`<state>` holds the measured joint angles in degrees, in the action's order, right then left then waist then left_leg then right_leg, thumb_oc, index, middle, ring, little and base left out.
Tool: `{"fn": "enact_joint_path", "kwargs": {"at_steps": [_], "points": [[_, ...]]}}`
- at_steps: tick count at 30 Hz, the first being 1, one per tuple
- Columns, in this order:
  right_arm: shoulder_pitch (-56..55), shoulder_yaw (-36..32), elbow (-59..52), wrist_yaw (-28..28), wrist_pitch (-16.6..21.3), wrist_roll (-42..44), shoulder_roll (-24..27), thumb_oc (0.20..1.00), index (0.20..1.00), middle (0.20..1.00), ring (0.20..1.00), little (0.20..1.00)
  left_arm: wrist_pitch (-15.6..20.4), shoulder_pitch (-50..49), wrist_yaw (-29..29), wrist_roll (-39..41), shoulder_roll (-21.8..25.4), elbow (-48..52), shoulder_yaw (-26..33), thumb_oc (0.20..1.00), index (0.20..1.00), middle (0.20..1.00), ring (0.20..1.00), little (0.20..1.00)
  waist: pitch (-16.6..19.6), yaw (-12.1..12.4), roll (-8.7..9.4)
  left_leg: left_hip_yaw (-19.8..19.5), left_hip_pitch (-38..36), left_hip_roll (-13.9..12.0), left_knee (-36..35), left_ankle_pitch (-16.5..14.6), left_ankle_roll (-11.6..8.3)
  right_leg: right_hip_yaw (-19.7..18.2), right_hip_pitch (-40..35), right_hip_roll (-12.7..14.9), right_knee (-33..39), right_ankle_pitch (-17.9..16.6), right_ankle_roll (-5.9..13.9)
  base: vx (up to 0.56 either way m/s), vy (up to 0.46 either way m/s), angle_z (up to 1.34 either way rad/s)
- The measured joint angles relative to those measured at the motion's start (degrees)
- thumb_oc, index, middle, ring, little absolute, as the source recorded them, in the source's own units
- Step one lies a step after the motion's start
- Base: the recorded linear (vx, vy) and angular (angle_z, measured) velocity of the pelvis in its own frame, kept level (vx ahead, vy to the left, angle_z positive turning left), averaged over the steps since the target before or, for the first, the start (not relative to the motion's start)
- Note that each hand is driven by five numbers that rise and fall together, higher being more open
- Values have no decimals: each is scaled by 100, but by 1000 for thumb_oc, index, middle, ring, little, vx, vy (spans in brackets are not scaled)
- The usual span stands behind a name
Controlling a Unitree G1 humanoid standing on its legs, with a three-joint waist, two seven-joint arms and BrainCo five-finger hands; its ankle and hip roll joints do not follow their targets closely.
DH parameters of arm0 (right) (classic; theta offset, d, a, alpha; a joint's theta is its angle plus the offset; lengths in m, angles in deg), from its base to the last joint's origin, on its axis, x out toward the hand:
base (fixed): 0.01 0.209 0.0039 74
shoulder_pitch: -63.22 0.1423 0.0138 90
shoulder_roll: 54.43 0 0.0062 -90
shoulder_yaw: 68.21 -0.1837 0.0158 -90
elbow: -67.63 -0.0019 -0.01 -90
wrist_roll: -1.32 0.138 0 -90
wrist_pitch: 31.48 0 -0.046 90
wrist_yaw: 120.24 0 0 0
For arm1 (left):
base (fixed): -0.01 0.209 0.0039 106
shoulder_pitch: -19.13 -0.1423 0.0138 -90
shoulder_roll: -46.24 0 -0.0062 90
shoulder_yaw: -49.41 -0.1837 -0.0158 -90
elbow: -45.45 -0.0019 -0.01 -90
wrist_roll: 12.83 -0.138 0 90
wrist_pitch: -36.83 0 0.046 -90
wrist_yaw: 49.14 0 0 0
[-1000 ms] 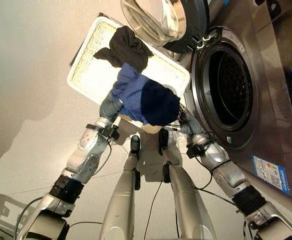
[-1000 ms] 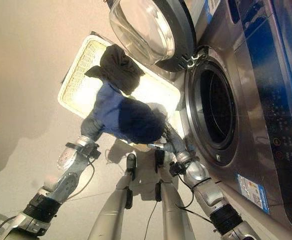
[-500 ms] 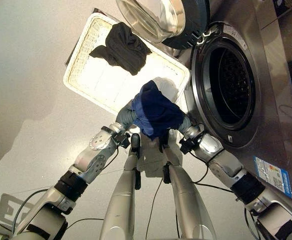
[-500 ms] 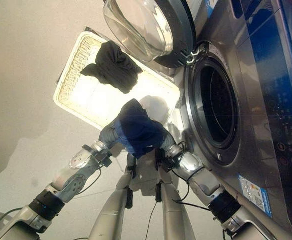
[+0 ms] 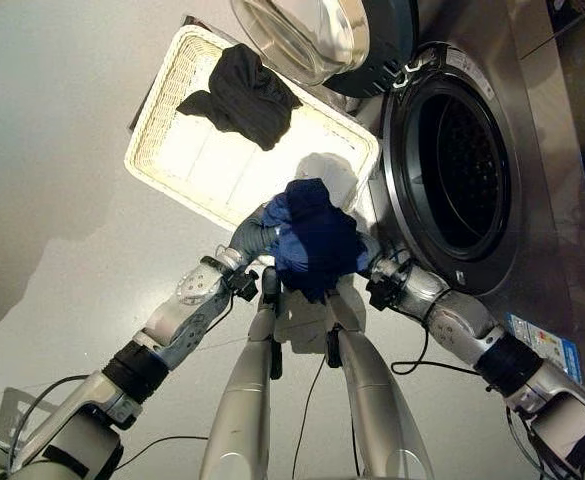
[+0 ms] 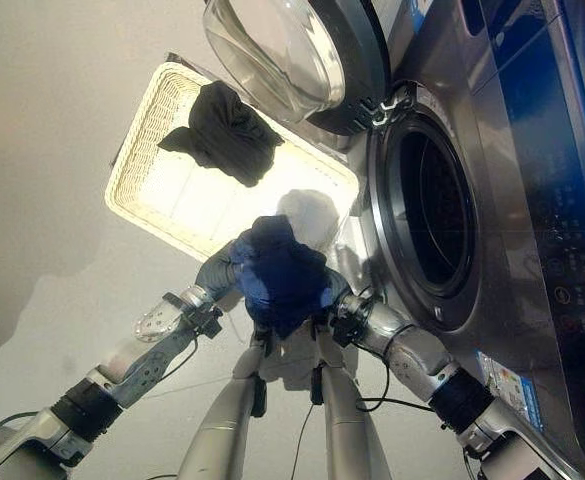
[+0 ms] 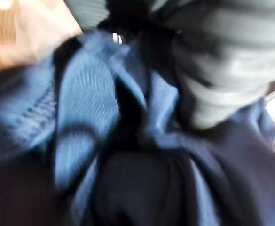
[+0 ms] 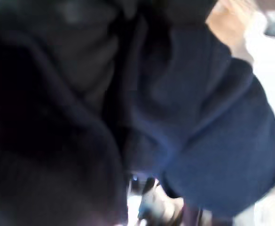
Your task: Put the clothes into the washing machine.
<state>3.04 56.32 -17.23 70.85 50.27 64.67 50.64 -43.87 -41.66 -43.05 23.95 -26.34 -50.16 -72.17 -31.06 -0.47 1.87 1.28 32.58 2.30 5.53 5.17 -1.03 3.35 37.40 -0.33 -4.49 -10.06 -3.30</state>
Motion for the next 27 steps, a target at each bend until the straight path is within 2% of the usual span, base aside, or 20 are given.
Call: {"fn": "enact_joint_path", "kwargs": {"at_steps": [3,5,6,7,11,12,13,14,16,19,21,22,24,25,26,27], "points": [[-154,38,195,87,41,636,-307,200,200,200,200,200,-58,165,1108,-1039,-49,-211,-87,1000,1000,1000,1000,1000,0,-2,0,-4,1,1,3,0,-1,7,-2,0,3,0,0,-5,-23,1],[-309,98,314,92,266,1246,-478,200,200,200,200,200,-524,423,2138,-2075,14,-656,-54,1000,1000,1000,1000,1000,0,0,-1,-3,2,1,17,0,-2,7,-2,1,2,1,1,0,0,0],[-309,98,314,92,266,1246,-478,200,200,200,200,200,-524,423,2138,-2075,14,-656,-54,1000,1000,1000,1000,1000,0,0,-1,-3,2,1,17,0,-2,7,-2,1,2,1,1,0,0,0],[-410,6,481,89,551,1798,-616,200,200,200,200,200,-1038,620,2617,-2763,194,-1072,-34,1000,1000,1000,1000,1000,0,-10,-1,7,3,0,24,-1,-3,0,-1,0,3,1,2,0,0,0],[-484,-382,922,139,1019,2344,-694,200,200,200,200,200,-1842,716,3017,-3560,604,-1594,85,1000,1000,1000,1000,1000,1,-11,-3,35,1,2,69,-24,-23,-47,0,-9,-7,1,2,42,-13,-4],[-484,-382,922,139,1019,2344,-694,200,200,200,200,200,-1842,716,3017,-3560,604,-1594,85,1000,1000,1000,1000,1000,1,-11,-3,35,1,2,69,-24,-23,-47,0,-9,-7,1,2,37,-64,-7],[-463,-593,1227,172,1187,2505,-752,200,200,200,200,200,-2095,730,3064,-3604,739,-1905,92,1000,1000,1000,1000,1000,2,-5,-4,40,2,2,118,-55,-34,-77,0,-18,-27,1,2,30,-61,-7],[-438,-630,1297,229,1212,2575,-746,200,200,200,200,200,-2137,724,3066,-3598,771,-2013,94,1000,1000,1000,1000,1000,1,-7,-6,44,1,0,120,-54,-34,-82,3,-19,-25,1,2,30,-61,-7],[-203,-760,1899,500,1186,2988,-830,200,200,200,200,200,-2120,910,3066,-3508,740,-2706,84,1000,1000,1000,1000,1000,2,-8,-10,56,-1,9,143,-57,-38,-93,6,-32,-47,1,2,35,-58,-3],[157,-882,2432,669,1445,3349,-974,200,200,200,200,200,-1878,885,3061,-3071,633,-3056,253,1000,1000,1000,1000,1000,11,10,-67,120,-4,-13,156,-56,-43,-124,23,-47,-64,4,3,25,-34,-3],[157,-882,2432,669,1445,3349,-974,200,200,200,200,200,-1878,885,3061,-3071,633,-3056,253,1000,1000,1000,1000,1000,11,10,-67,120,-4,-13,156,-56,-43,-124,23,-47,-64,4,3,7,-8,-4],[386,-1170,2576,722,1742,3689,-1187,200,200,200,200,200,-1646,797,3052,-2771,323,-3260,416,1000,1000,1000,1000,1000,-5,23,-212,164,-1,-8,155,-56,-42,-134,50,-41,-77,3,3,13,-16,-8],[386,-1170,2576,722,1742,3689,-1187,200,200,200,200,200,-1646,797,3052,-2771,323,-3260,416,1000,1000,1000,1000,1000,-5,23,-212,164,-1,-8,155,-56,-42,-134,50,-41,-77,3,3,54,-41,-6],[662,-1418,2755,715,2023,3852,-1339,200,200,200,200,200,-1406,684,2981,-2628,-90,-3540,550,1000,1000,1000,1000,1000,0,32,-399,172,-2,-18,149,-58,-46,-148,66,-54,-88,15,6,105,-69,-9],[855,-1779,3039,563,2289,3791,-1482,200,200,200,200,200,-1121,660,2873,-2585,-307,-3843,813,1000,1000,1000,1000,1000,2,58,-432,234,-17,-62,153,-69,-59,-128,72,-45,-95,33,27,116,-73,-17],[1097,-2198,3320,424,2485,3801,-1550,200,200,200,200,200,-987,660,2821,-2580,-474,-4104,939,1000,1000,1000,1000,1000,0,113,-478,296,-39,-56,155,-80,-74,-122,75,-28,-100,32,29,20,-7,-13]]}}
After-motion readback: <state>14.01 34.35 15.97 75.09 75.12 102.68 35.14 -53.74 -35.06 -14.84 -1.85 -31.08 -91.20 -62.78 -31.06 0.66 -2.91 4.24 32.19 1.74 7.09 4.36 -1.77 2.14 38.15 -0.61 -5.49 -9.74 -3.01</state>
